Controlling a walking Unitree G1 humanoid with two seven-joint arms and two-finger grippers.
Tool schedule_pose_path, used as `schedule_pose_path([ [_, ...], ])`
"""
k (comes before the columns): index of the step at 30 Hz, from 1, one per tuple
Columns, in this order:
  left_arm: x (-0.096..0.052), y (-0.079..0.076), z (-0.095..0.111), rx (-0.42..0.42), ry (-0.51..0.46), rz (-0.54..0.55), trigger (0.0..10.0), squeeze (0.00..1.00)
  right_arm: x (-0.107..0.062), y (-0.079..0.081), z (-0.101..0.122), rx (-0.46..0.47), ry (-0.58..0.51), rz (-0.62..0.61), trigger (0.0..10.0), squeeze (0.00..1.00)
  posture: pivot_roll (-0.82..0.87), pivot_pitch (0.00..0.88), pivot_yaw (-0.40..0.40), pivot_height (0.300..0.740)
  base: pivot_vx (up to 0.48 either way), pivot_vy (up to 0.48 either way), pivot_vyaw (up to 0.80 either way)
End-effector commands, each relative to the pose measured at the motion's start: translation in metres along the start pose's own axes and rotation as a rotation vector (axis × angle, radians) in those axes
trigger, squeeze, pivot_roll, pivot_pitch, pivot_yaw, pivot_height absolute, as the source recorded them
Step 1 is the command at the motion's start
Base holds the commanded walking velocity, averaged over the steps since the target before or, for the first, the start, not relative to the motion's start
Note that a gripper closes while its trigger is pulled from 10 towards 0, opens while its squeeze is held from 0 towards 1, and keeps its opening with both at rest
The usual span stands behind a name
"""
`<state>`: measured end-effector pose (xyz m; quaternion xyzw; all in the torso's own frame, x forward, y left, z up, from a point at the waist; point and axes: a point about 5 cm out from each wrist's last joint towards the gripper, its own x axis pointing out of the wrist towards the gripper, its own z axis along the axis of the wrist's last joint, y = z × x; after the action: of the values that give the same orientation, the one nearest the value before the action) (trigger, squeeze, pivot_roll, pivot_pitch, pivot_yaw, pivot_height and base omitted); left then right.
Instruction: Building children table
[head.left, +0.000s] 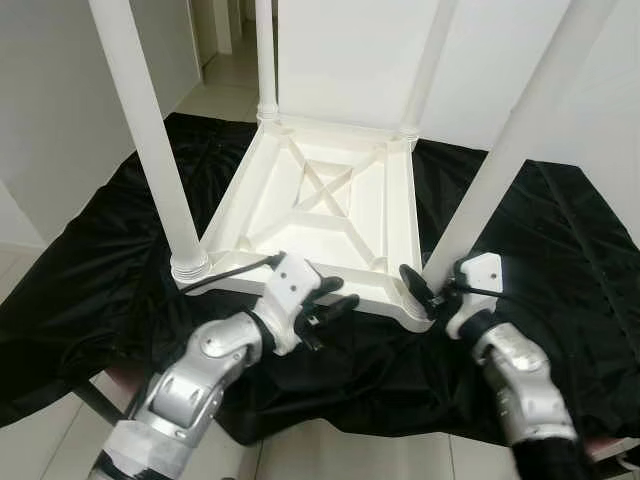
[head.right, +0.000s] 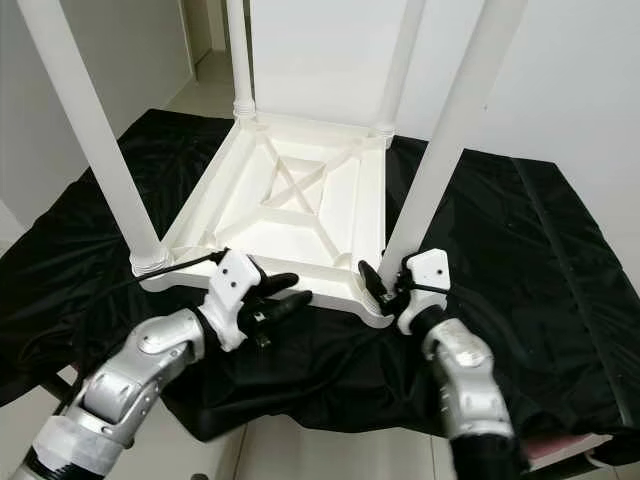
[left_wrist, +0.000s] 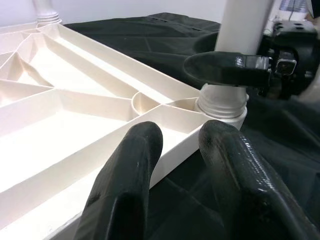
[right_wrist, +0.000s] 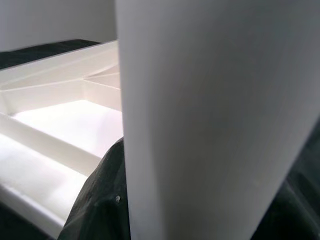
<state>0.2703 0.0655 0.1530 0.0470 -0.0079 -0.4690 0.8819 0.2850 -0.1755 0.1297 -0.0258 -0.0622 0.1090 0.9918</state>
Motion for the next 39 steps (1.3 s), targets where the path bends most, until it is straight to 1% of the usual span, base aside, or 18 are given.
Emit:
schedule_pose_path([
  [1,0.002,0.005,0.0,0.001,0.022,0.061,10.0,0.0,-0.006,0.002,-0.008,0.025,0.054,-0.178,10.0,0.0,0.0,0.028,-0.025,0.74,0.0,0.0,0.0],
  [2,0.002,0.006,0.0,0.001,0.023,0.065,10.0,0.0,-0.007,0.003,-0.009,0.039,0.065,-0.228,10.0,0.0,0.0,0.028,-0.025,0.74,0.0,0.0,0.0],
  [3,0.002,0.006,0.0,0.001,0.023,0.065,10.0,0.0,-0.007,0.003,-0.009,0.039,0.065,-0.228,10.0,0.0,0.0,0.028,-0.025,0.74,0.0,0.0,0.0],
  [5,0.002,0.008,-0.001,-0.003,0.041,0.084,10.0,0.0,-0.007,0.004,-0.008,-0.014,0.092,-0.363,10.0,0.0,-0.01,0.027,-0.024,0.74,0.0,0.0,0.0],
  [7,0.002,0.01,-0.001,-0.013,0.045,0.102,10.0,0.0,-0.008,0.006,-0.006,0.021,0.097,-0.456,10.0,0.0,-0.01,0.031,-0.024,0.74,0.0,0.0,0.0],
  [9,0.002,0.013,0.002,-0.031,0.036,0.137,10.0,0.0,-0.01,0.007,-0.005,0.017,0.094,-0.55,10.0,0.0,-0.01,0.034,-0.018,0.74,0.0,0.0,0.0],
  [11,0.001,0.016,0.003,-0.053,0.024,0.158,10.0,0.0,-0.009,0.01,-0.002,-0.001,0.066,-0.566,10.0,0.0,-0.02,0.037,-0.012,0.74,0.0,0.0,0.0],
  [14,0.0,0.025,0.007,-0.108,-0.002,0.216,10.0,0.0,-0.004,0.022,0.009,0.044,-0.014,-0.512,10.0,0.0,-0.02,0.038,-0.001,0.74,0.0,0.0,0.0],
  [19,-0.001,0.026,0.009,-0.102,-0.008,0.217,10.0,0.0,-0.005,0.029,0.011,0.084,-0.021,-0.504,10.0,0.0,-0.02,0.038,-0.001,0.74,0.0,0.0,0.0],
  [20,-0.001,0.026,0.009,-0.092,-0.005,0.213,10.0,0.0,-0.004,0.03,0.011,0.086,-0.011,-0.51,10.0,0.6,-0.02,0.036,0.0,0.74,0.0,0.0,0.0],
  [22,-0.001,0.025,0.009,-0.086,-0.003,0.209,10.0,0.0,-0.004,0.03,0.011,0.084,-0.005,-0.512,10.0,0.6,-0.01,0.036,0.0,0.74,0.0,0.0,0.0],
  [23,0.0,0.025,0.01,-0.077,-0.001,0.206,10.0,0.0,-0.004,0.03,0.012,0.088,-0.011,-0.505,10.0,1.0,-0.01,0.034,0.0,0.74,0.0,0.0,0.0],
  [28,0.0,0.025,0.012,-0.07,-0.006,0.204,10.0,0.0,-0.005,0.027,0.014,0.089,-0.035,-0.483,10.0,1.0,-0.01,0.033,-0.003,0.74,0.0,0.0,0.0],
  [30,0.002,0.025,0.014,-0.068,-0.019,0.204,10.0,0.0,-0.01,0.025,0.017,0.077,-0.078,-0.448,10.0,1.0,-0.01,0.034,-0.01,0.74,0.0,0.0,0.0],
  [31,0.002,0.023,0.016,-0.065,-0.029,0.204,10.0,0.0,-0.015,0.025,0.021,0.085,-0.134,-0.421,10.0,0.0,-0.01,0.033,-0.016,0.74,0.0,0.0,0.0],
  [33,0.003,0.023,0.016,-0.064,-0.031,0.205,10.0,0.0,-0.017,0.024,0.023,0.091,-0.152,-0.417,10.0,0.0,-0.01,0.033,-0.016,0.74,0.0,0.0,0.0],
  [34,0.003,0.022,0.017,-0.061,-0.037,0.209,10.0,0.0,-0.024,0.023,0.022,0.079,-0.164,-0.422,10.0,0.0,-0.01,0.034,-0.017,0.74,0.0,0.0,0.0],
  [39,0.003,0.022,0.017,-0.061,-0.037,0.209,10.0,0.0,-0.024,0.023,0.022,0.079,-0.164,-0.422,10.0,0.0,-0.01,0.034,-0.017,0.74,0.0,0.0,0.0],
])
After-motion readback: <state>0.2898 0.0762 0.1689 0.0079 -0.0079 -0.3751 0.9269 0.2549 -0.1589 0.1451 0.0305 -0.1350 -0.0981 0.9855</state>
